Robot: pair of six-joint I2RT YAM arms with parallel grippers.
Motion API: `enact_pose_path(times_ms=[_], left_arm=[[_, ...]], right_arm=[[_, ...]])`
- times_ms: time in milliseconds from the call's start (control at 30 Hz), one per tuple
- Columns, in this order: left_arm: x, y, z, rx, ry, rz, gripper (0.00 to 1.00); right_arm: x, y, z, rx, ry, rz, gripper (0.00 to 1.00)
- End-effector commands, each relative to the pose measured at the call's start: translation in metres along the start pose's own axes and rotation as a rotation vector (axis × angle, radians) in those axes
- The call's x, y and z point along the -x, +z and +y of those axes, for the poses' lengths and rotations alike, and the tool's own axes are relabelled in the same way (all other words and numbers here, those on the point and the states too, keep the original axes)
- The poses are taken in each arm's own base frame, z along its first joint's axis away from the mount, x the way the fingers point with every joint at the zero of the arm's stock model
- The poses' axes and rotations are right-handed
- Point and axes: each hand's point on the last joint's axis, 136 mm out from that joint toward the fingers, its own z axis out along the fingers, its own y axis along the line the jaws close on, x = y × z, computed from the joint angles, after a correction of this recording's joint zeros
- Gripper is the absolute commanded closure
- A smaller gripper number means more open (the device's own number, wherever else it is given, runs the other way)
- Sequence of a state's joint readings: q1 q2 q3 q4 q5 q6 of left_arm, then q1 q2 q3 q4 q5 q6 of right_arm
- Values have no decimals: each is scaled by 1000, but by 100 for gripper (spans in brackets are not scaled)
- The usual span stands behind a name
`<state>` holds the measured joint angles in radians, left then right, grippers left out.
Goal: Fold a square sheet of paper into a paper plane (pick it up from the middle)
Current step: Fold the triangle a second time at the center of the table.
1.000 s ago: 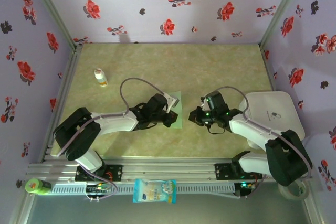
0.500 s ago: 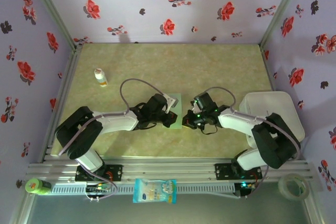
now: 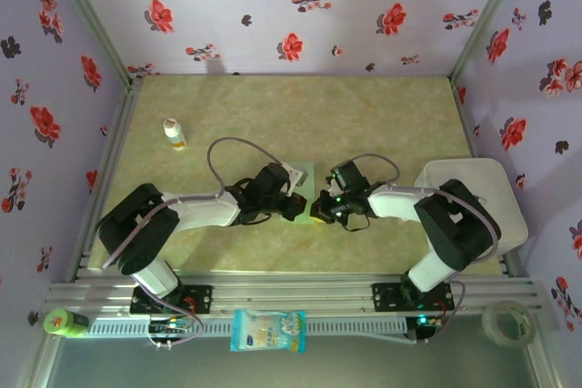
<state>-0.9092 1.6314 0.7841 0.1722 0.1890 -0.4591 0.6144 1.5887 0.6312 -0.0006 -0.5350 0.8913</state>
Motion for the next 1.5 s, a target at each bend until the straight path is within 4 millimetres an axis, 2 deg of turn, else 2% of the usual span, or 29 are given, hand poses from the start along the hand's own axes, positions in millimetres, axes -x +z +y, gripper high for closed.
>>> enact_pose_path(times_ms=[0, 133, 267, 433, 600, 967, 1100, 1267, 1467], left_arm=[[-5, 3, 4, -10, -30, 6, 100], [-7, 5, 12, 4, -58, 11, 100], [-9, 11, 24, -10, -144, 1, 100], [-4, 15, 30, -22, -191, -17, 100], [4, 14, 33, -27, -195, -51, 100], [-6, 20, 53, 62, -174, -20, 100], [-10, 23, 56, 67, -183, -11, 100], [-14, 25, 57, 60, -195, -15, 100], [-10, 26, 53, 38, -203, -22, 100]], right_arm=[[-2, 5, -8, -44, -3, 13, 100], [-8, 0, -46, -238, -26, 33, 100], [-9, -2, -61, -300, -48, 57, 100], [-3, -6, -63, -317, -58, 53, 100], [2, -6, -55, -297, -63, 56, 100], [12, -10, -58, -349, -73, 32, 100], [18, -8, -44, -302, -75, 18, 100], [23, -13, 4, -131, -96, -20, 97], [18, -9, 11, -136, -78, 8, 97]])
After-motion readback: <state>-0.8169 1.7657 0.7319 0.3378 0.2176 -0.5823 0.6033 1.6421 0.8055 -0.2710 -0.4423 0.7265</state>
